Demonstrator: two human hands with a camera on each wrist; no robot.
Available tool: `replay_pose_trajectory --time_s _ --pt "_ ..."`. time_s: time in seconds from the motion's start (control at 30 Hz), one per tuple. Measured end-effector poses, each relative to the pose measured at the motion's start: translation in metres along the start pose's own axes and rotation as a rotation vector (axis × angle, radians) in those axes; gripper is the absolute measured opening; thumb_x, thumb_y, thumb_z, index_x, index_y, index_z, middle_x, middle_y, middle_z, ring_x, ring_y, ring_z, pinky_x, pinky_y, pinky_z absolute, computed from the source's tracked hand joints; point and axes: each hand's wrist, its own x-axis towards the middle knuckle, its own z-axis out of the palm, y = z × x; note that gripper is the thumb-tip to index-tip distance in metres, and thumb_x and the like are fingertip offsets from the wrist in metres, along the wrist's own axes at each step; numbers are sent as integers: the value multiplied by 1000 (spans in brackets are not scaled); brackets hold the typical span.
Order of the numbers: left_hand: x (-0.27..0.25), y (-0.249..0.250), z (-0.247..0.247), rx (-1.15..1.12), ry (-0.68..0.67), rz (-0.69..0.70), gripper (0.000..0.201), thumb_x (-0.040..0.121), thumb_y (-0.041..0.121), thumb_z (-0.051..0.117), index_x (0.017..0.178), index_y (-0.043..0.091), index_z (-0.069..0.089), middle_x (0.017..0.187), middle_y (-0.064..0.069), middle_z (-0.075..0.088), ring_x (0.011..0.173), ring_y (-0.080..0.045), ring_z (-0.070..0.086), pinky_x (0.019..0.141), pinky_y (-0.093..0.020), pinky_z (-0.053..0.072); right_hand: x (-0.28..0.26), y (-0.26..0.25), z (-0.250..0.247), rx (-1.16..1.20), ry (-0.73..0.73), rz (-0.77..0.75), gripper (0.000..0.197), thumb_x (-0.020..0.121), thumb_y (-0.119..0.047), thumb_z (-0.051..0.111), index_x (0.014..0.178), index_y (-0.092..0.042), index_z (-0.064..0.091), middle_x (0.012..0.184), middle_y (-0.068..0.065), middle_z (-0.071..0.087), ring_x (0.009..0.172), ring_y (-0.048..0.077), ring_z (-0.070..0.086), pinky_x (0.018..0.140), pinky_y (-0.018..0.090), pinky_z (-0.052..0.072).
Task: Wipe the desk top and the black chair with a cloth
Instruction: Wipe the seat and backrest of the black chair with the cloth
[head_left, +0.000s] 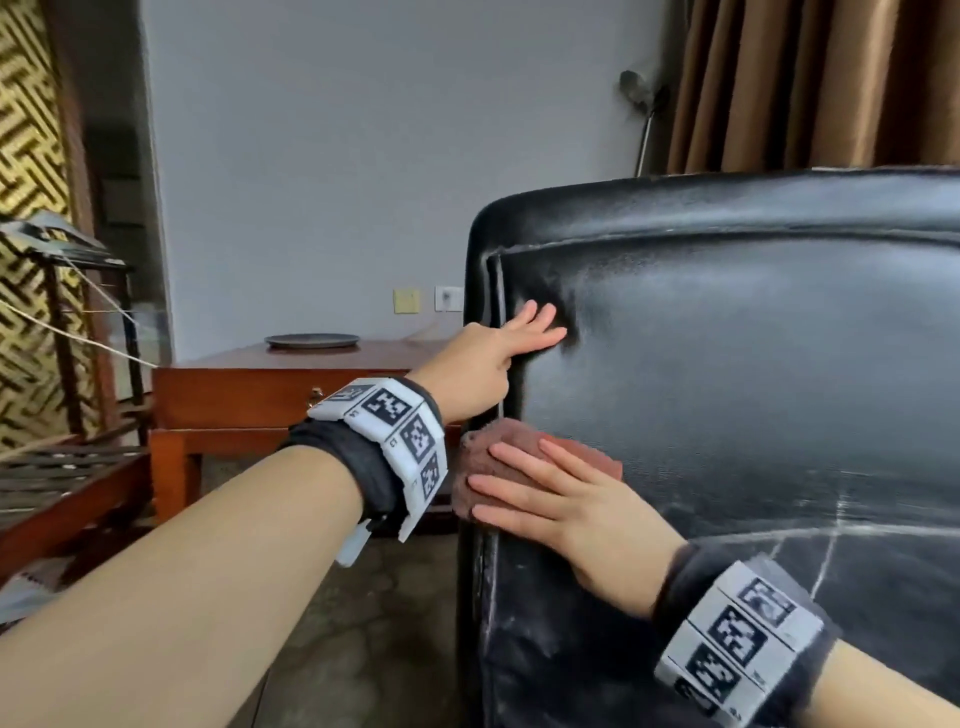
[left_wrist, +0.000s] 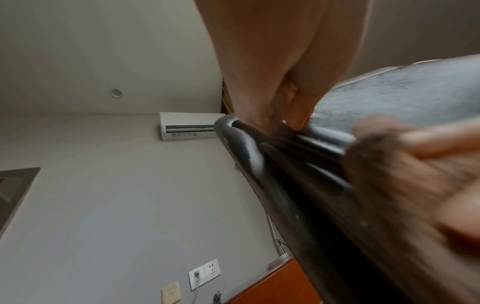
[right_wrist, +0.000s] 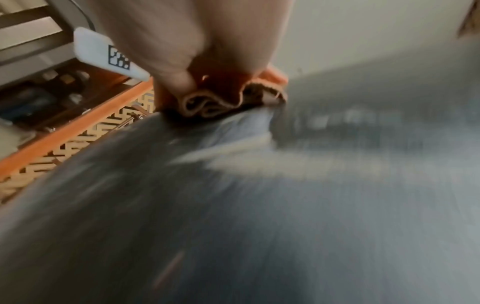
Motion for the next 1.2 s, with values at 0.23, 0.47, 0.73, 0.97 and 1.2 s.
replay_pose_trajectory --time_s 0.23,0.47,0.73,0.97,1.2 --pt "13 -8 3 74 -9 33 80 79 -25 28 141 24 40 153 10 23 142 1 10 113 -14 2 15 -23 16 134 42 212 49 73 -14 35 110 -15 68 132 3 56 136 30 32 114 46 15" --pt "12 -3 5 108 8 21 86 72 -25 25 143 24 37 154 10 22 142 1 9 104 -7 -2 2 -52 27 249 -121 -13 58 101 -26 11 119 -19 65 127 1 61 125 20 51 112 33 20" --pt "7 4 3 187 7 20 81 78 -22 27 144 25 36 155 8 20 143 -3 10 112 -16 7 1 -48 38 168 -10 28 55 104 -21 11 119 -11 63 131 4 58 128 25 47 113 38 15" --pt "5 12 0 270 -39 -2 79 80 -18 27 146 26 30 157 8 13 145 -7 9 116 -28 16 -77 -80 72 282 -184 37 43 105 -30 14 148 -24 13 153 -14 23 142 2 14 114 16 16" --pt "10 5 6 297 -18 -2 78 81 -13 29 146 30 30 157 8 14 144 -18 22 113 -39 28 -63 -8 25 -41 109 128 46 98 -17 27 141 -1 28 148 8 33 141 24 18 117 34 11"
